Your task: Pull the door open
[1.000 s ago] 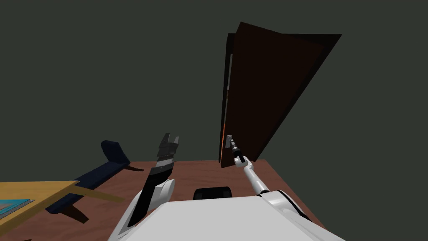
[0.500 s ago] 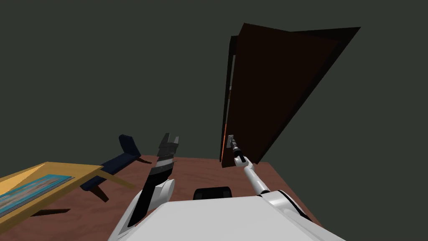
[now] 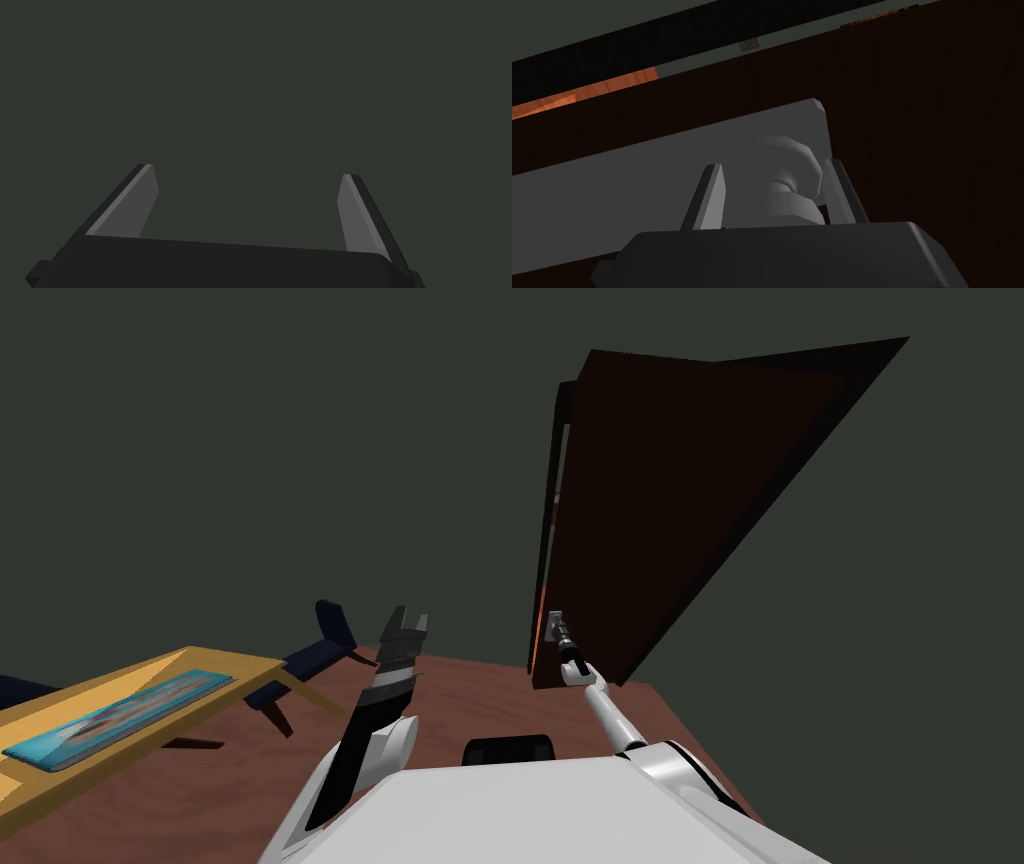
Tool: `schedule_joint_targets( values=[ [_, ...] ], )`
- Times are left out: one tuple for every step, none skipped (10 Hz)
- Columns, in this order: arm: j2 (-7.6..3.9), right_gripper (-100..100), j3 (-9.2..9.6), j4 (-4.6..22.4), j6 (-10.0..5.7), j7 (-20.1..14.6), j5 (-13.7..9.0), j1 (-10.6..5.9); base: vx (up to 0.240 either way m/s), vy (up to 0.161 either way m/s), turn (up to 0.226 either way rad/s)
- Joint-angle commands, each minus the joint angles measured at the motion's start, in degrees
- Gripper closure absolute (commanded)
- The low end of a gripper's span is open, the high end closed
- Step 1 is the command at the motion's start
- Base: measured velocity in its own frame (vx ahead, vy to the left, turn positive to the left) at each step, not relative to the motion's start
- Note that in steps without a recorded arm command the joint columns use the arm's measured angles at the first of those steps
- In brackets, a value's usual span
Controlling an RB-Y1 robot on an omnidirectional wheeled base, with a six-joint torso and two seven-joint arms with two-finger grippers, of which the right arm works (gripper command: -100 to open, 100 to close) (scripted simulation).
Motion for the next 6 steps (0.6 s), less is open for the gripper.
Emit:
schedule_joint_targets(
  values=[
    [-0.06, 100, 0.45, 0.0, -0.15, -2.9, -2.2, -0.34, -0.053, -0.042, 0.158],
    [-0.06, 100, 0.45, 0.0, -0.15, -3.3, -2.2, -0.34, -0.038, -0.031, 0.075],
    [-0.29, 100, 0.59, 0.0, -0.07, -5.5, -4.1, -0.37, -0.04, -0.017, 0.111],
    [-0.52, 100, 0.74, 0.1, 0.0, -7.0, -6.0, -0.41, -0.076, -0.037, 0.171],
    [-0.52, 100, 0.74, 0.1, 0.0, -8.1, -6.0, -0.41, -0.062, -0.035, 0.101],
    [-0.22, -100, 0.98, -0.5, 0.37, -9.8, -7.7, -0.15, -0.082, -0.046, 0.06]
  ],
)
